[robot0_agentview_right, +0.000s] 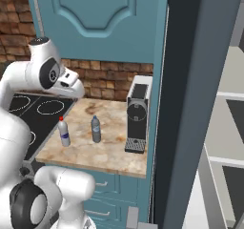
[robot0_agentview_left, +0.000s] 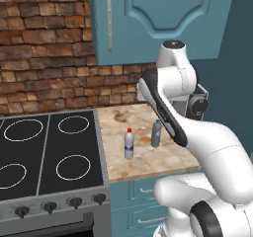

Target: Take the bottled waters from the counter and place them in the freezer to freeze. Close the freezer door after placing the bottles.

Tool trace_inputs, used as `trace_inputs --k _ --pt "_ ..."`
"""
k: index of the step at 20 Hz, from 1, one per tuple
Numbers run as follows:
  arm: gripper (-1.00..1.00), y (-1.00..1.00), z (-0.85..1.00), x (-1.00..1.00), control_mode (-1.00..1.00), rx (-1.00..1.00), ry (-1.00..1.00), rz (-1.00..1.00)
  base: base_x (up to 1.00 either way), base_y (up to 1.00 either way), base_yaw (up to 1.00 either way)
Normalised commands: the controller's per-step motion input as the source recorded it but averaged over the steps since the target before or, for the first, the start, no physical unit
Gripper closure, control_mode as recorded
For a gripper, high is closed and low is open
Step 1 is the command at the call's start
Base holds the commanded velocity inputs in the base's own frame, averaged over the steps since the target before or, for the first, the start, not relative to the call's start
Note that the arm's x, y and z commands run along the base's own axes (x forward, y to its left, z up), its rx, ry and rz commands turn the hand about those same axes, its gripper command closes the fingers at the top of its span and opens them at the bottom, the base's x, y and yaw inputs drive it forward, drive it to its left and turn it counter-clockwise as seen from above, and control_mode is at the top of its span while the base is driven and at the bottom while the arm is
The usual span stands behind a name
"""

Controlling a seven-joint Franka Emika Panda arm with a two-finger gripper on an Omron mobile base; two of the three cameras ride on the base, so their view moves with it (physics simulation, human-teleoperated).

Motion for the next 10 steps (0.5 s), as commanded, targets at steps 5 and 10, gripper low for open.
trace_inputs --k 5,10 --pt "-1.00 0.57 0.03 -0.51 -1.00 -0.08 -0.12 -0.55 0.00 0.00 0.00" --pt "-1.00 0.87 -0.24 -0.10 -1.00 -0.13 0.00 -0.49 0.00 0.00 0.00"
